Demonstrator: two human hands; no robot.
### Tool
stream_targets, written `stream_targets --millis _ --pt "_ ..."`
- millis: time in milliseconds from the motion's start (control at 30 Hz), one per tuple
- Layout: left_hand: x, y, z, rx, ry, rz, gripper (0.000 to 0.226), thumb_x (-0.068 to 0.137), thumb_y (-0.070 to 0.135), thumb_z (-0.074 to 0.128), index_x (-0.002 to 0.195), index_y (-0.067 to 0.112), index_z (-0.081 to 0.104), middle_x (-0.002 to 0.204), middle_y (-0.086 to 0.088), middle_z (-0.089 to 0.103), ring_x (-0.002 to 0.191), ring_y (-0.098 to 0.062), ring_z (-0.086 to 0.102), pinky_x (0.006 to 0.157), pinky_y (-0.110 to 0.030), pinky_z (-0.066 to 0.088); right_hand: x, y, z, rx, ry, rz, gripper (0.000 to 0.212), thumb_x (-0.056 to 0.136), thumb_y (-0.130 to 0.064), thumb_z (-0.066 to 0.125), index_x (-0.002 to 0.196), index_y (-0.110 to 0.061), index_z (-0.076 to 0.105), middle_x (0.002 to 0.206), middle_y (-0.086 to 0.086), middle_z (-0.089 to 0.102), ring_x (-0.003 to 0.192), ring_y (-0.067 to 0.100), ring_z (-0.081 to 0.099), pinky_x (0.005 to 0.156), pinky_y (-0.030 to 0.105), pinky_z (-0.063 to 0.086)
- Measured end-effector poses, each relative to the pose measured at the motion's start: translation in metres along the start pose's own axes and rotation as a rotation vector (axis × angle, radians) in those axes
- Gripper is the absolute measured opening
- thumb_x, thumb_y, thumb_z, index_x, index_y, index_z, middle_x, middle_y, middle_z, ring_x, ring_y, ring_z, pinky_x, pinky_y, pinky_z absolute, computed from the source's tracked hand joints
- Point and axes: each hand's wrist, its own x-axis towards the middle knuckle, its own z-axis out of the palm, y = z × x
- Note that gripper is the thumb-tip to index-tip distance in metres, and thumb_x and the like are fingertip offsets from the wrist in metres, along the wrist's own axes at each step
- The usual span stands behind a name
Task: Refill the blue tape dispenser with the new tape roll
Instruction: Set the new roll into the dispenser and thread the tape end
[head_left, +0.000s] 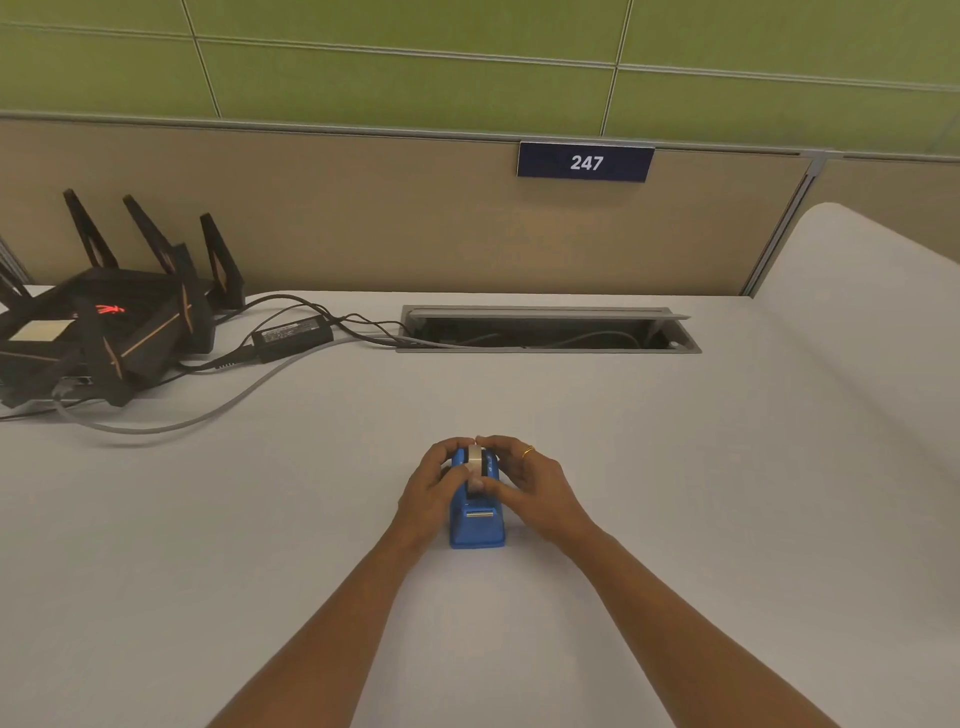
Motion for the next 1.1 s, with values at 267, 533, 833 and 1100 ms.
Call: stream_targets --millis 267,533,833,1100 --pt "-0.0007 -0.0012 0.001 -0.01 0.007 -0.011 0.04 0.072 0.033 0.046 0.11 0.021 0.052 0.114 -0.001 0.056 0.105 -0.016 0.054 0.091 -0.027 0.044 0.0 -0.0017 0.0007 -0.006 0.014 0.006 0.04 0.082 -0.021 0.066 0.12 -0.014 0.054 0.112 -0.002 0.061 0.106 0.01 0.058 0.09 0.002 0.041" --pt "0.0001 -0.0019 0.0008 0.0 0.009 -0.003 0.038 0.072 0.034 0.046 0.108 0.024 0.052 0.113 0.001 0.056 0.101 -0.011 0.055 0.086 -0.023 0.046 -0.0016 -0.001 -0.0012 -0.049 -0.008 0.005 0.052 0.078 -0.017 0.072 0.124 -0.012 0.05 0.121 0.005 0.06 0.11 0.01 0.056 0.088 -0.002 0.038" --pt "-0.0003 -0.0015 0.0005 0.012 0.009 -0.001 0.028 0.083 0.025 0.051 0.111 0.021 0.051 0.111 0.002 0.056 0.1 -0.009 0.055 0.078 -0.014 0.048 -0.002 -0.0008 0.0003 -0.031 -0.004 0.012 0.053 0.077 -0.022 0.071 0.125 -0.013 0.05 0.124 0.004 0.06 0.115 0.013 0.056 0.102 0.019 0.042" --pt "-0.0012 -0.0003 0.0007 0.002 0.015 0.002 0.021 0.089 0.016 0.05 0.109 0.022 0.051 0.114 0.0 0.055 0.099 -0.009 0.054 0.083 -0.02 0.046 -0.0012 -0.0017 0.0019 -0.014 0.023 0.018 0.046 0.081 -0.021 0.067 0.123 -0.013 0.051 0.122 0.006 0.061 0.114 0.016 0.057 0.099 0.019 0.043"
